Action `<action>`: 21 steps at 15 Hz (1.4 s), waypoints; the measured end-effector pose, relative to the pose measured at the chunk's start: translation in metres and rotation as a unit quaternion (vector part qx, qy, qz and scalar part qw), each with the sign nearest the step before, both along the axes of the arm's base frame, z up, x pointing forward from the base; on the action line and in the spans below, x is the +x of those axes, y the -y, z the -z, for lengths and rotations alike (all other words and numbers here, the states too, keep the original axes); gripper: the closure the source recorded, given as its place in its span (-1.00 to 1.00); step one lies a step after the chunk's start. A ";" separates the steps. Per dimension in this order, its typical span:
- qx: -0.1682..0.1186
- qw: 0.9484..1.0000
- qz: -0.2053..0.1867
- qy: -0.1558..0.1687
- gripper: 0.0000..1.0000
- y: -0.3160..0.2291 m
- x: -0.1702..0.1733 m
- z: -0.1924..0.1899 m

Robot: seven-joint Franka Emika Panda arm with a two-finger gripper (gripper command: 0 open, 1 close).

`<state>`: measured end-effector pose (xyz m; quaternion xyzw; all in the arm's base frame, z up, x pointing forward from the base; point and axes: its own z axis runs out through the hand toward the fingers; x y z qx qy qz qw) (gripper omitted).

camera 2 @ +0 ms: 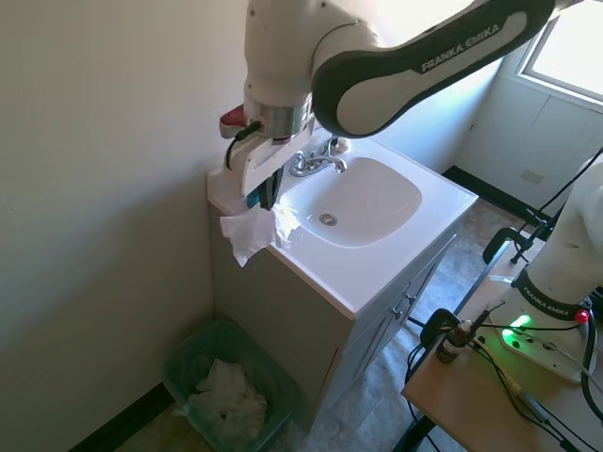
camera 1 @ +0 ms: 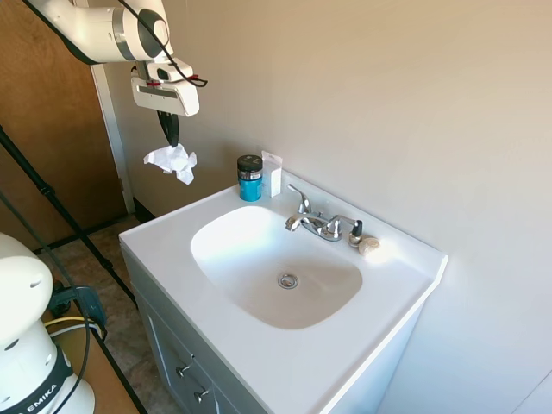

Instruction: Throw the tissue in the trash bin

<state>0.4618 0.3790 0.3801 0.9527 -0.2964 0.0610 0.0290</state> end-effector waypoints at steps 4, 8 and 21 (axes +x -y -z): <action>-0.025 0.999 -0.010 -0.033 1.00 -0.049 0.017 0.059; -0.044 0.997 -0.002 -0.062 1.00 -0.062 0.041 0.123; -0.045 0.995 0.001 -0.093 -1.00 -0.075 0.056 0.155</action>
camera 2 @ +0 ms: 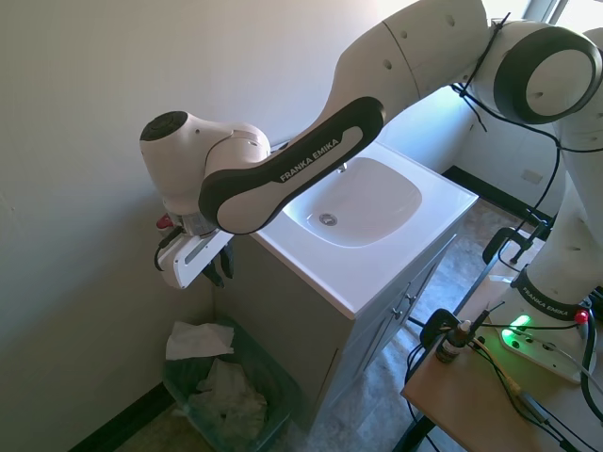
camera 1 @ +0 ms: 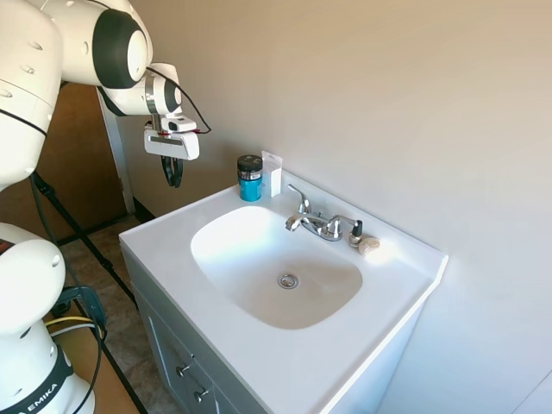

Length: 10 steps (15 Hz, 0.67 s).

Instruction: Throw the tissue in the trash bin

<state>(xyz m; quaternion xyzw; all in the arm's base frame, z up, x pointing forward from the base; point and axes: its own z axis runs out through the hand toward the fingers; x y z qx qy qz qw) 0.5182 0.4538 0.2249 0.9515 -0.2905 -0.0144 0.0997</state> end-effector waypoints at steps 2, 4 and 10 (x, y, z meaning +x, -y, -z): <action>0.003 1.000 0.000 0.003 -1.00 0.000 0.001 -0.008; 0.004 1.000 0.001 0.010 -1.00 0.001 0.002 -0.028; 0.013 0.999 0.005 0.037 -1.00 0.021 -0.012 -0.100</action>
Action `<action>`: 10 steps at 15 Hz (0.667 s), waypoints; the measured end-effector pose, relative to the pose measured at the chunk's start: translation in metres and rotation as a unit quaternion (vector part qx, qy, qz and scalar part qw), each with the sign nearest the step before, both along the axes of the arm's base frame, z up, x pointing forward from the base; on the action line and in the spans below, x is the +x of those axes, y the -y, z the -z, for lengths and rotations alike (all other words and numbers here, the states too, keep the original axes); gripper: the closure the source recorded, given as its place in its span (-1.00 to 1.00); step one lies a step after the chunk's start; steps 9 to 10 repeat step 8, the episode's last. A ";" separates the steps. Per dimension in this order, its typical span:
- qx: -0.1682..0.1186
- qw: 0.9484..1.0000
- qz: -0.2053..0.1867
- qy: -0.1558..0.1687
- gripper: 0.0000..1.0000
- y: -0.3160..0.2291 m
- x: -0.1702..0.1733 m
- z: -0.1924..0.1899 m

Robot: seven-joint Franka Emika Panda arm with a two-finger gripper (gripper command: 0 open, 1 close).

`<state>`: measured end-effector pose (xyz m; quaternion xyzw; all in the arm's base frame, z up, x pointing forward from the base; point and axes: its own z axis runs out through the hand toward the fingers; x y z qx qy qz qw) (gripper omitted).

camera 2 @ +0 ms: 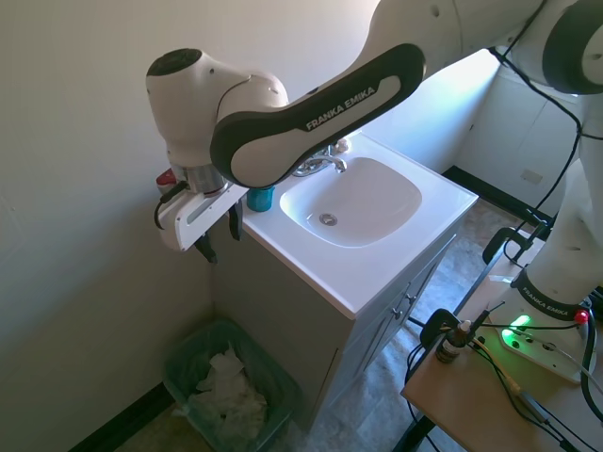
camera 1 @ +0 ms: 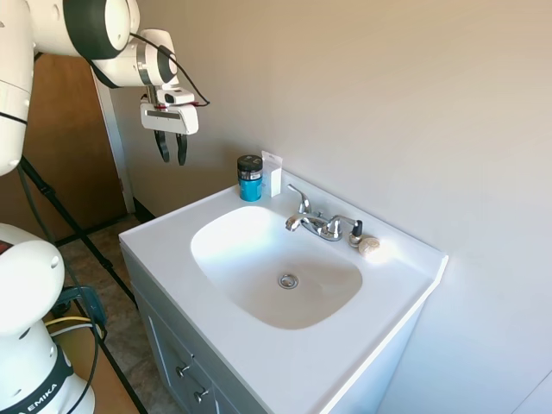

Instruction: Throw the tissue in the trash bin

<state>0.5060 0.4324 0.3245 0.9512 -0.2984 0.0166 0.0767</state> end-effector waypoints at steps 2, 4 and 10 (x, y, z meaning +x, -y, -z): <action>-0.001 1.000 0.005 0.009 -1.00 0.016 -0.007 -0.020; -0.005 1.000 0.017 0.017 -1.00 0.041 -0.013 -0.038; -0.007 0.998 0.056 0.031 -1.00 0.106 -0.020 -0.060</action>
